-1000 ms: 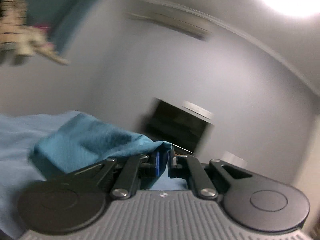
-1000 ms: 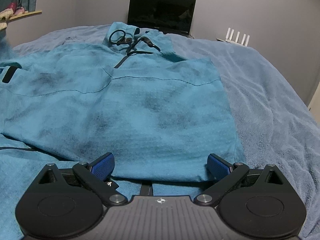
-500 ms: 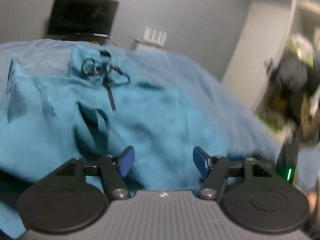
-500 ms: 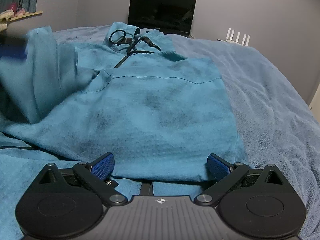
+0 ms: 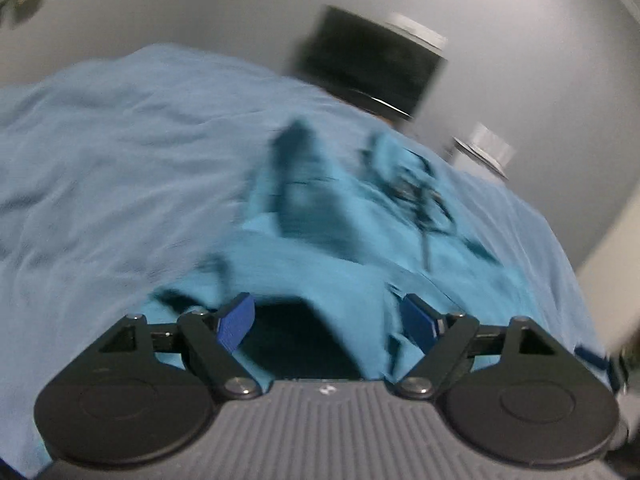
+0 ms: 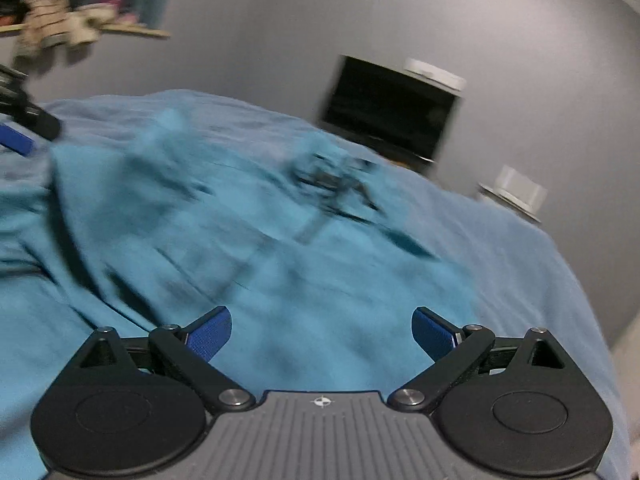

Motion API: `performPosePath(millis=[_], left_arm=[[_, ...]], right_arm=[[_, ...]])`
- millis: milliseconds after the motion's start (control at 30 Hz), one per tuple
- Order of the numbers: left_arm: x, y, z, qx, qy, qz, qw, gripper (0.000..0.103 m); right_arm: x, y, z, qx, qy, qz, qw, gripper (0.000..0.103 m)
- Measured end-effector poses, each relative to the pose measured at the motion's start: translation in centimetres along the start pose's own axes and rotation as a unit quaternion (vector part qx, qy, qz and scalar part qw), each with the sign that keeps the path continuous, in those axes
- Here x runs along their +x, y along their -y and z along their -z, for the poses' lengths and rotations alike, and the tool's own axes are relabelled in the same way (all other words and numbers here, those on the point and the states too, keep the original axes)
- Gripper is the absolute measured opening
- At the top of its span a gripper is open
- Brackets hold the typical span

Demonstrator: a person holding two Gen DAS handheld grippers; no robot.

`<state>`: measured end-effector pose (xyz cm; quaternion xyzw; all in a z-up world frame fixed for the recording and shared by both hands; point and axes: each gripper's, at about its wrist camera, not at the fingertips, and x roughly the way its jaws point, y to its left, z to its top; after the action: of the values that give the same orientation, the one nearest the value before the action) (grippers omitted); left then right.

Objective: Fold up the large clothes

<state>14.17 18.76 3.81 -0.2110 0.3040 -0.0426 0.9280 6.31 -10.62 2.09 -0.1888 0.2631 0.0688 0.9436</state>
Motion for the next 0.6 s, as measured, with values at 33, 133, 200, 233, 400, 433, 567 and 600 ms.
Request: performPosePath(millis=[33, 133, 200, 233, 400, 433, 567, 600], left_arm=[[0.3, -1.1, -0.3, -0.013, 0.001, -0.014, 0.9998, 0.080], [0.9, -3.3, -0.8, -0.037, 0.002, -0.042, 0.9985, 0.080], [1.2, -4.6, -1.5, -0.052, 0.006, -0.037, 0.9980, 0.080], [1.6, -4.9, -1.7, -0.056, 0.009, -0.030, 0.9980, 0.080], [2.7, -5.1, -2.1, -0.024, 0.014, -0.025, 0.9993, 0.080], [3.1, -5.1, -2.0, -0.012, 0.012, -0.027, 0.9995, 0.080], [4.1, -5.1, -2.0, 0.018, 0.009, -0.029, 0.9994, 0.080], [4.2, -5.1, -2.0, 0.023, 0.008, -0.032, 0.9992, 0.080]], right_arm=[[0.6, -1.2, -1.1, -0.003, -0.005, -0.026, 1.000, 0.098], [2.7, -4.7, -3.3, -0.011, -0.022, -0.083, 0.996, 0.093], [4.3, -7.5, -3.7, -0.046, -0.033, -0.100, 0.993, 0.087], [5.0, -9.0, -3.6, -0.066, -0.039, -0.101, 0.992, 0.084], [8.1, -12.3, -2.4, -0.142, -0.071, -0.066, 0.985, 0.021], [8.2, -11.9, -2.3, -0.132, -0.068, -0.069, 0.987, 0.007], [6.5, -8.0, -2.5, -0.033, -0.014, -0.041, 0.998, 0.006], [5.9, -6.3, -2.5, 0.001, -0.003, -0.030, 1.000, 0.006]])
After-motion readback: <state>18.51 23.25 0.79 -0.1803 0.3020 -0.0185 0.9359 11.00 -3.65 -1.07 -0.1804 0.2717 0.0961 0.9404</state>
